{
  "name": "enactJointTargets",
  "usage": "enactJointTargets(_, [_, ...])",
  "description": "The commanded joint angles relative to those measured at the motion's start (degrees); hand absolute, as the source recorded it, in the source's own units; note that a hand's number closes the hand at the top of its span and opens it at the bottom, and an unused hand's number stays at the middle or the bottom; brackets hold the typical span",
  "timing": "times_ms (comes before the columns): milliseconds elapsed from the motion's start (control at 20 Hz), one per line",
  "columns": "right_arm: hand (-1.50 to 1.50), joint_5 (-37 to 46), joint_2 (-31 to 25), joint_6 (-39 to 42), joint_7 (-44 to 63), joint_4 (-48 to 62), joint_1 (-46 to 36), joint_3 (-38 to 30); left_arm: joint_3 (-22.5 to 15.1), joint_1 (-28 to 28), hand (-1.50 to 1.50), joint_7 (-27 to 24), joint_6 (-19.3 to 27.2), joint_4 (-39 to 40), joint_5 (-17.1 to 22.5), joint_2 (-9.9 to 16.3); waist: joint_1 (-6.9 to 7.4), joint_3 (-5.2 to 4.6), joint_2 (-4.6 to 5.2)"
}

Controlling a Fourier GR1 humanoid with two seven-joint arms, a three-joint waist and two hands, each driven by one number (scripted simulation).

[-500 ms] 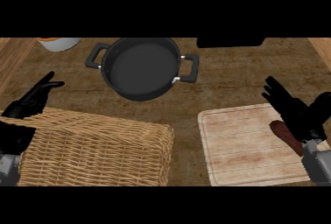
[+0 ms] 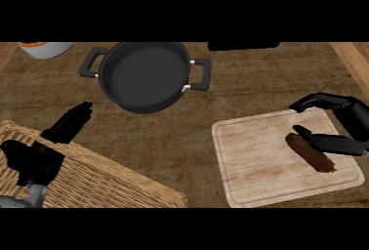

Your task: Pick the sweet potato from the cutting board and place it in the pot

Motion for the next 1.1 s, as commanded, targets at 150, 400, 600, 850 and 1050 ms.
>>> enactJointTargets(150, [-1.50,-4.49,3.39,0.03,-24.52,-4.92,7.13,-8.86,-7.05,0.18,0.00,0.70,-3.62,5.02,2.44,-1.63,-1.47,-0.65,0.90])
enactJointTargets(400, [-1.50,-4.69,-5.75,7.05,-20.89,-10.02,12.67,-11.29,-11.15,-1.10,0.00,0.37,-4.03,6.38,3.58,-0.96,0.42,-0.90,0.69])
enactJointTargets(600, [-1.50,-4.80,-13.75,10.34,-10.55,-9.25,12.71,-12.79,-12.53,-1.08,0.00,-1.53,-3.58,6.47,4.95,-0.42,1.52,-1.00,0.84])
enactJointTargets(850, [-1.50,-10.64,-15.67,13.32,0.70,-12.58,13.82,-11.94,-14.05,-5.01,0.00,-1.47,-3.01,9.49,6.03,-1.10,1.96,-0.98,0.90])
enactJointTargets(1050, [-1.50,-10.64,-15.21,14.58,5.46,-9.40,12.77,-9.43,-14.93,-6.93,0.00,-0.95,-3.01,9.89,7.92,-0.92,3.10,-0.88,1.10])
